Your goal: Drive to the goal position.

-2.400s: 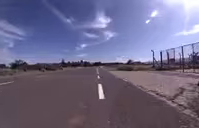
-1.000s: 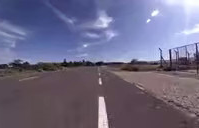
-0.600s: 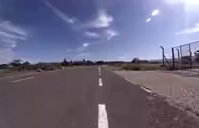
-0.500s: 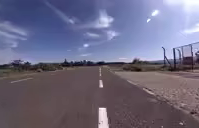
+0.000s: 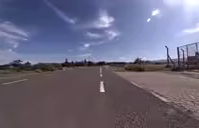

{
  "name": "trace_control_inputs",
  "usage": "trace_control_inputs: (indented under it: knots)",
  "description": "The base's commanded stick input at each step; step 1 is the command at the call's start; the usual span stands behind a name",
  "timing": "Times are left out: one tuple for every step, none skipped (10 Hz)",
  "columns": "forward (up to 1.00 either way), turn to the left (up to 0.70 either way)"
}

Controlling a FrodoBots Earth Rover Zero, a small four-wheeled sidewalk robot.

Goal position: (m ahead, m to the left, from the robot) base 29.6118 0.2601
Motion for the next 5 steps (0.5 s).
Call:
trace_control_inputs:
  knots:
    - [1.00, 0.00]
    - [1.00, 0.00]
    - [1.00, 0.00]
    - [1.00, 0.00]
    - [1.00, 0.00]
